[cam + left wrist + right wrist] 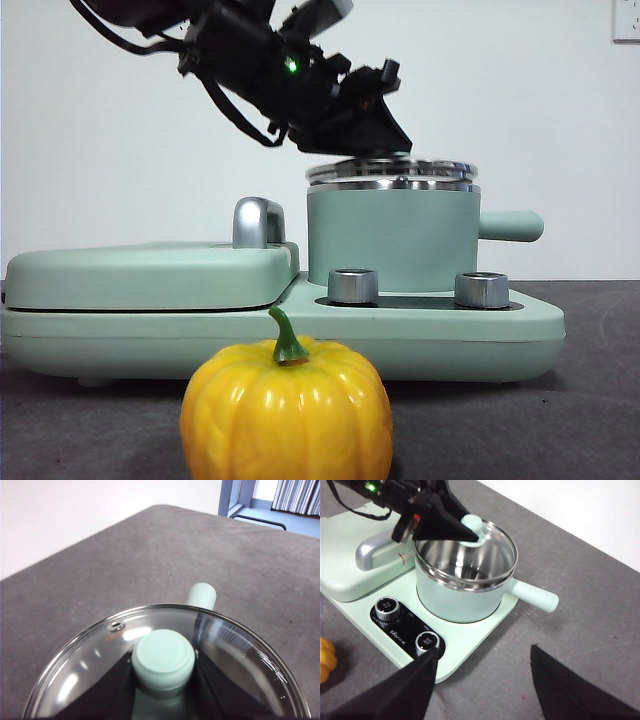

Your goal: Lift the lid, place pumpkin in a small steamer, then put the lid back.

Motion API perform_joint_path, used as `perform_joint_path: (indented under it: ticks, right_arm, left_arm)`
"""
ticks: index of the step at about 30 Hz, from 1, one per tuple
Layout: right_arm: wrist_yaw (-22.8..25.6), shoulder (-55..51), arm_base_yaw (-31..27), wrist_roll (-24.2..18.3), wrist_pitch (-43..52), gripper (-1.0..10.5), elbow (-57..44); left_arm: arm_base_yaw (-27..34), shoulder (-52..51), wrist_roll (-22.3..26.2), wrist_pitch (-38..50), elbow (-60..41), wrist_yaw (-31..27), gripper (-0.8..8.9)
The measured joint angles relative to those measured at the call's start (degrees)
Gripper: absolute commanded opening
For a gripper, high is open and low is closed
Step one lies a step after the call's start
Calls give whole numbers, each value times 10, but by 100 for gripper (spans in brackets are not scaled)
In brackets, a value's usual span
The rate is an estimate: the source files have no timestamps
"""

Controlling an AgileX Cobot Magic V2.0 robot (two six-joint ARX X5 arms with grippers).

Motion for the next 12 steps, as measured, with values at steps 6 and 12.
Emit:
perform_joint_path:
  ticks: [6, 12]
  right_arm:
    - [0, 0, 0, 0, 0, 294, 0]
    - [-7, 0, 0, 0, -5, 294, 0]
  left_arm:
    - [0, -59, -10, -39, 0, 0, 7]
    - [0, -135, -36, -156, 0, -21, 10]
